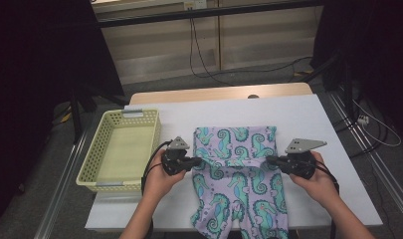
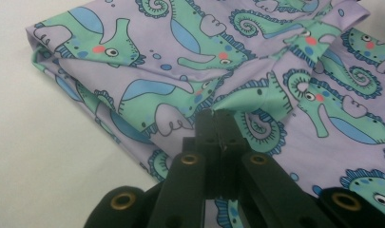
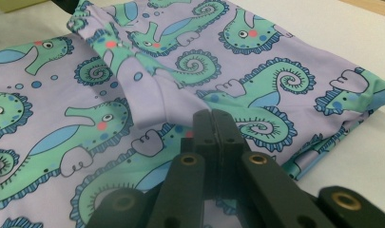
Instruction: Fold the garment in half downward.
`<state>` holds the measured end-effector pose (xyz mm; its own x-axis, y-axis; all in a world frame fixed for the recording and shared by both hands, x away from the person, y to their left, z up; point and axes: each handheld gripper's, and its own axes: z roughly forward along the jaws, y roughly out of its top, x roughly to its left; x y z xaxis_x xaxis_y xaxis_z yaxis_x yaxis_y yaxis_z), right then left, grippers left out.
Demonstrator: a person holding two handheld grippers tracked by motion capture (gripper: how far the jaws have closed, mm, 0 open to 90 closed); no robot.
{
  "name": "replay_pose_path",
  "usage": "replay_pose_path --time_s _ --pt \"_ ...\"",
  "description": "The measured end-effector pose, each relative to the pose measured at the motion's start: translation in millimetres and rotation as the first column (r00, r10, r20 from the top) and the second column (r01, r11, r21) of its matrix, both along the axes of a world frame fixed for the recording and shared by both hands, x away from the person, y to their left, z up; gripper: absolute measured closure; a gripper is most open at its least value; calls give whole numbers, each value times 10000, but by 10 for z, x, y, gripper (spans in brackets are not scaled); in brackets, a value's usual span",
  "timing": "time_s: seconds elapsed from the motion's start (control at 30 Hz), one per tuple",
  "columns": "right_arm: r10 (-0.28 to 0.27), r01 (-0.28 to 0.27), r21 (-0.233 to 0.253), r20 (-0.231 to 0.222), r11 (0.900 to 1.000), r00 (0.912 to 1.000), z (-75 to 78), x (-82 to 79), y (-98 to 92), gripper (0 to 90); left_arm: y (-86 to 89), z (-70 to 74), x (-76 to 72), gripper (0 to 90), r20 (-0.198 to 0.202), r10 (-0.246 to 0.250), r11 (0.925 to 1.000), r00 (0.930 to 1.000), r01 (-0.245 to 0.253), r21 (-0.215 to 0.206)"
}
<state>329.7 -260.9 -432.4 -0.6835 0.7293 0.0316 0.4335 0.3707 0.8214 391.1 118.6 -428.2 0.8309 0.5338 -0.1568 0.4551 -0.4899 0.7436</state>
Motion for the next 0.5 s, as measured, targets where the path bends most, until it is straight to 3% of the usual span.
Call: replay_pose_path --time_s 0.5 --pt "155 -155 78 -36 9999 9999 5 -174 -89 900 -32 47 -131 900 -50 -445 9990 9990 445 75"
